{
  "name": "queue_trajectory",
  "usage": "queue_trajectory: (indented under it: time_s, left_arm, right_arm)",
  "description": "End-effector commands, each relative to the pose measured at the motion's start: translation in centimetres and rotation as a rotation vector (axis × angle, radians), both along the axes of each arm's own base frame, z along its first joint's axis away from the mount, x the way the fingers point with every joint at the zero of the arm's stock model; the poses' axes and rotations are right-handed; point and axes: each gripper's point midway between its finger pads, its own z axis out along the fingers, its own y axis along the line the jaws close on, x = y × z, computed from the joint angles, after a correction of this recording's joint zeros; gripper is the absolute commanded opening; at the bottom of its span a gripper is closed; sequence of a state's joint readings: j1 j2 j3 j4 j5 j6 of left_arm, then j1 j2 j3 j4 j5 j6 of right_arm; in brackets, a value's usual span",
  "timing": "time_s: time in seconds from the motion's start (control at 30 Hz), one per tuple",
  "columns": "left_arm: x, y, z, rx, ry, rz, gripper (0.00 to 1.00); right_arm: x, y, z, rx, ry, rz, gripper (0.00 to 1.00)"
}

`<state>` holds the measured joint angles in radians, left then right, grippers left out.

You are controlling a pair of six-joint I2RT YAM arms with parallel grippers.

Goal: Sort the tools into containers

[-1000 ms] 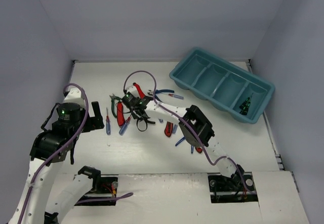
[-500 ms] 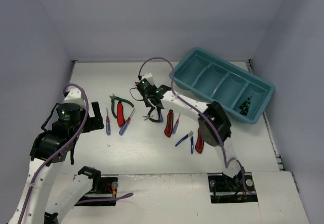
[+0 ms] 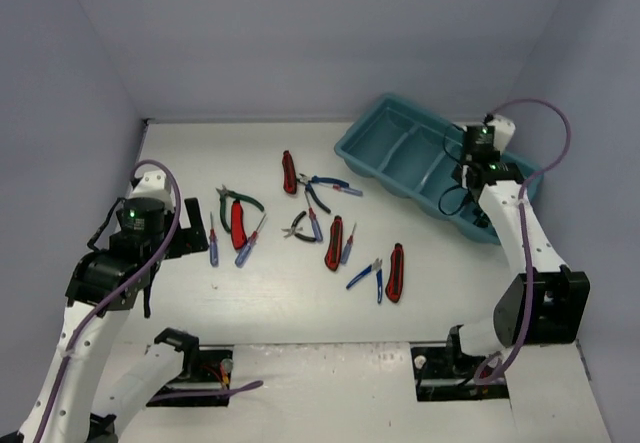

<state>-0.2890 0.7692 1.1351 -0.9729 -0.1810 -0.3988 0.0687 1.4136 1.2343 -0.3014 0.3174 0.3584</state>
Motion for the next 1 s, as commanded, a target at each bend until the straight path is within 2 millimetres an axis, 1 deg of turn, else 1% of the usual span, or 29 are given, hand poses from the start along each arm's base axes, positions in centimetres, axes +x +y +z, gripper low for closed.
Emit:
queue_trajectory:
  time_s: [0.0, 0.07, 0.1, 0.17, 0.23, 0.27, 0.3, 0.37, 0.43, 0.47, 0.5, 0.57, 0.63, 0.7, 0.73, 0.8, 0.87, 0.93, 0.97]
  left_arm:
    - [0.8, -0.2, 2.2, -0.023, -0.064, 0.009, 0.92]
    - [0.8, -0.2, 2.1, -0.021, -0.063, 0.007, 0.92]
    - [0.8, -0.2, 2.1, -0.020, -0.063, 0.008, 0.92]
    - [0.7, -0.1, 2.1, -0.018, -0.064, 0.006, 0.92]
    - [0.6, 0.0, 2.1, -0.014, -0.069, 0.004, 0.92]
    - [0.5, 0.0, 2.1, -0.012, -0.069, 0.004, 0.92]
    - [0.4, 0.0, 2.2, -0.013, -0.074, 0.004, 0.92]
    - [0.3, 0.0, 2.4, -0.012, -0.080, 0.000, 0.92]
    - [0.3, 0.1, 2.4, -0.011, -0.084, -0.004, 0.92]
    - [0.2, 0.0, 2.4, -0.011, -0.084, -0.005, 0.92]
    - [0.2, 0.1, 2.4, -0.006, -0.084, -0.009, 0.92]
    - [0.4, 0.0, 2.4, 0.003, -0.083, -0.018, 0.92]
    - [0.5, 0.0, 2.5, 0.014, -0.079, -0.029, 0.92]
    - [0.6, 0.0, 2.5, 0.026, -0.078, -0.041, 0.92]
    - [0.7, 0.0, 2.5, 0.033, -0.074, -0.046, 0.92]
    - [0.8, 0.0, 2.4, 0.046, -0.069, -0.057, 0.92]
    - [0.9, -0.1, 2.4, 0.057, -0.065, -0.072, 0.92]
    - [0.9, -0.1, 2.4, 0.062, -0.067, -0.084, 0.92]
    - [0.8, -0.1, 2.4, 0.067, -0.064, -0.088, 0.92]
  right_arm:
    - [-1.5, -5.8, -2.2, 0.051, 0.046, -0.129, 0.00]
    - [-1.7, -8.0, -3.6, 0.075, 0.079, -0.181, 0.03]
    - [-1.7, -8.6, -4.0, 0.083, 0.090, -0.196, 0.04]
    - [-1.7, -9.5, -4.6, 0.090, 0.103, -0.223, 0.07]
    - [-1.7, -10.4, -5.0, 0.096, 0.109, -0.255, 0.14]
    - [-1.7, -10.7, -5.4, 0.098, 0.118, -0.263, 0.22]
    - [-1.7, -10.9, -5.5, 0.103, 0.121, -0.268, 0.26]
    - [-1.5, -11.2, -5.3, 0.104, 0.119, -0.264, 0.39]
    - [-1.2, -10.7, -4.7, 0.113, 0.109, -0.231, 0.48]
    - [-0.9, -10.2, -4.4, 0.120, 0.102, -0.212, 0.50]
    - [-0.6, -9.1, -3.7, 0.114, 0.092, -0.159, 0.52]
    - [0.1, -7.1, -1.5, 0.059, 0.064, -0.058, 0.52]
    - [1.0, -3.0, 0.2, 0.016, 0.038, 0.099, 0.52]
    - [1.7, 1.5, 1.4, -0.038, 0.034, 0.320, 0.53]
    - [1.7, 4.3, 1.7, -0.065, 0.034, 0.421, 0.53]
    - [1.1, 10.0, 1.8, -0.121, 0.037, 0.632, 0.53]
    - [-0.3, 15.9, 1.3, -0.148, 0.044, 0.847, 0.53]
    - [-1.6, 20.5, 0.2, -0.157, 0.062, 1.002, 0.53]
    - [-2.1, 22.3, -0.8, -0.167, 0.086, 1.058, 0.53]
